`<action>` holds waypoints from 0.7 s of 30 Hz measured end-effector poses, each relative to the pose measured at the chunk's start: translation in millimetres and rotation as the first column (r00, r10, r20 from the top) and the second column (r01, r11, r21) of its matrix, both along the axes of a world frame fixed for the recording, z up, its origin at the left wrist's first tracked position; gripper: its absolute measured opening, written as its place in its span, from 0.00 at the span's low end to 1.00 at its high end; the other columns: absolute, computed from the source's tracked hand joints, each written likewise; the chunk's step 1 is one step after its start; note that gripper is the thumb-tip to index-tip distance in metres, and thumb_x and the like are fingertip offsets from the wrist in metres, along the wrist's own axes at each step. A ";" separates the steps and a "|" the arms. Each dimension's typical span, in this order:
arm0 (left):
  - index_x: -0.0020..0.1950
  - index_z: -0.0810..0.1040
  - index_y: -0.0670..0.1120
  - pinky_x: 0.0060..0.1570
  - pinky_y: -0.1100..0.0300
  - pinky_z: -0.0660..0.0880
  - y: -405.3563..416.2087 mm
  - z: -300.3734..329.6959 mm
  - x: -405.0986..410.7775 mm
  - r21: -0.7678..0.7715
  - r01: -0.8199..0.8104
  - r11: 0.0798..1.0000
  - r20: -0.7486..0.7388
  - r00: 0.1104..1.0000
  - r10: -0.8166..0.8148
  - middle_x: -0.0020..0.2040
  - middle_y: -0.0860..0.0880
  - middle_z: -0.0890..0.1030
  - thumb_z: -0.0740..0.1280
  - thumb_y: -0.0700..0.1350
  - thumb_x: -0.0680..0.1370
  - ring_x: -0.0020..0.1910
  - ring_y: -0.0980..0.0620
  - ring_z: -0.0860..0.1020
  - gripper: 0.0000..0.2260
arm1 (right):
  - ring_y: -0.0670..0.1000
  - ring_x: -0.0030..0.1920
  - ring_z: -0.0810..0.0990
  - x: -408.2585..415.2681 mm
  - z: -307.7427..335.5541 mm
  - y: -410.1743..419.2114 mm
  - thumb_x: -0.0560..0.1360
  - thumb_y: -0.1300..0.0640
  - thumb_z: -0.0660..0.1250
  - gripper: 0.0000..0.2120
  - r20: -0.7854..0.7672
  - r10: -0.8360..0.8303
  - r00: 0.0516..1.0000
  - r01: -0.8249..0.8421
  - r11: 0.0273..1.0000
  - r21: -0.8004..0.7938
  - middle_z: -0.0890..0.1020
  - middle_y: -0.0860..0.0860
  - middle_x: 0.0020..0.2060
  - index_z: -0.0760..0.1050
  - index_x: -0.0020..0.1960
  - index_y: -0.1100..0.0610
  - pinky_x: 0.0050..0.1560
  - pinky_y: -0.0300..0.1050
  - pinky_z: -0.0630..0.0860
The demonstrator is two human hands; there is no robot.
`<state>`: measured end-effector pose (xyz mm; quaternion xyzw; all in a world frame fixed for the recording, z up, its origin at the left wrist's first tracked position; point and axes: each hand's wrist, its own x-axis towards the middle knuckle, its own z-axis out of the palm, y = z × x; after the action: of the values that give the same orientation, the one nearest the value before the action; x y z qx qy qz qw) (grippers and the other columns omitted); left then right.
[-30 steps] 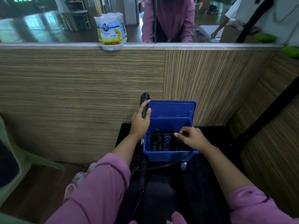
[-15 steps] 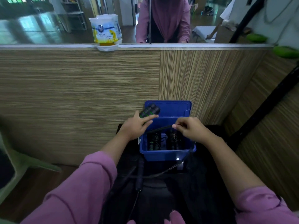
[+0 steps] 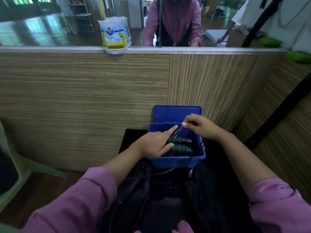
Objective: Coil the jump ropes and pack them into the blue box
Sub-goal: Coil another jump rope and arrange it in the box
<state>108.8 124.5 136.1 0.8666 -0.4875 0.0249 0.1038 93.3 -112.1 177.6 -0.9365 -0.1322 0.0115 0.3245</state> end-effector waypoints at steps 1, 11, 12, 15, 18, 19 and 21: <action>0.78 0.47 0.43 0.44 0.47 0.76 -2.6 1.5 -2.7 -0.043 0.026 0.999 0.010 1.000 -0.026 0.49 0.44 0.80 0.48 0.60 0.80 0.45 0.46 0.78 0.32 | 0.49 0.42 0.75 2.4 -2.5 -2.0 0.78 0.53 0.63 0.07 -0.042 0.019 0.999 -0.017 0.998 0.053 0.76 0.48 0.40 0.77 0.47 0.55 0.50 0.45 0.72; 0.71 0.70 0.44 0.37 0.51 0.77 -12.5 20.0 -2.4 -0.428 -0.088 0.900 0.048 0.992 0.120 0.50 0.47 0.78 0.51 0.52 0.82 0.43 0.48 0.78 0.22 | 0.49 0.34 0.77 -7.2 -33.9 9.8 0.79 0.66 0.59 0.13 -0.396 -0.052 0.917 0.292 0.763 0.577 0.79 0.50 0.31 0.76 0.39 0.58 0.38 0.42 0.76; 0.70 0.70 0.45 0.38 0.51 0.77 -14.6 22.4 -1.5 -0.448 -0.154 0.880 -0.001 0.985 0.172 0.51 0.47 0.78 0.50 0.52 0.81 0.44 0.48 0.79 0.22 | 0.50 0.33 0.74 -8.3 -38.2 19.2 0.80 0.64 0.58 0.13 -0.424 -0.076 0.903 0.341 0.726 0.597 0.76 0.51 0.29 0.75 0.39 0.59 0.37 0.43 0.75; 0.69 0.71 0.47 0.44 0.50 0.76 -19.9 28.3 5.1 -0.500 -0.354 0.790 -0.128 0.933 0.336 0.54 0.46 0.78 0.48 0.55 0.79 0.49 0.45 0.79 0.24 | 0.51 0.30 0.74 -15.7 -46.9 47.2 0.81 0.47 0.56 0.16 -0.535 -0.095 0.839 0.455 0.661 0.596 0.73 0.52 0.27 0.78 0.50 0.56 0.37 0.47 0.76; 0.68 0.71 0.46 0.44 0.53 0.74 -21.8 35.7 19.9 -0.563 -0.509 0.651 -0.218 0.851 0.478 0.54 0.43 0.79 0.50 0.52 0.80 0.49 0.43 0.78 0.21 | 0.53 0.31 0.78 -31.9 -53.9 70.5 0.80 0.42 0.54 0.18 -0.647 -0.057 0.760 0.487 0.709 0.510 0.74 0.51 0.28 0.76 0.55 0.53 0.36 0.47 0.80; 0.68 0.71 0.46 0.42 0.55 0.71 -20.8 38.3 25.7 -0.559 -0.560 0.611 -0.242 0.816 0.525 0.54 0.42 0.78 0.51 0.51 0.81 0.48 0.43 0.78 0.19 | 0.53 0.30 0.78 -36.9 -55.6 77.9 0.81 0.44 0.54 0.18 -0.662 -0.026 0.749 0.496 0.686 0.533 0.73 0.51 0.28 0.76 0.54 0.55 0.36 0.48 0.80; 0.69 0.69 0.46 0.42 0.57 0.68 -15.7 39.7 35.0 -0.517 -0.646 0.561 -0.268 0.745 0.611 0.55 0.42 0.77 0.52 0.49 0.83 0.49 0.43 0.78 0.18 | 0.52 0.27 0.73 -43.6 -55.4 92.1 0.82 0.49 0.54 0.17 -0.644 -0.035 0.764 0.525 0.613 0.591 0.70 0.52 0.28 0.73 0.50 0.61 0.34 0.47 0.79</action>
<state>143.8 108.8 175.8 0.9078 -0.1114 0.1825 0.3607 49.7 -20.0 122.2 -0.6785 0.1359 0.1837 0.6981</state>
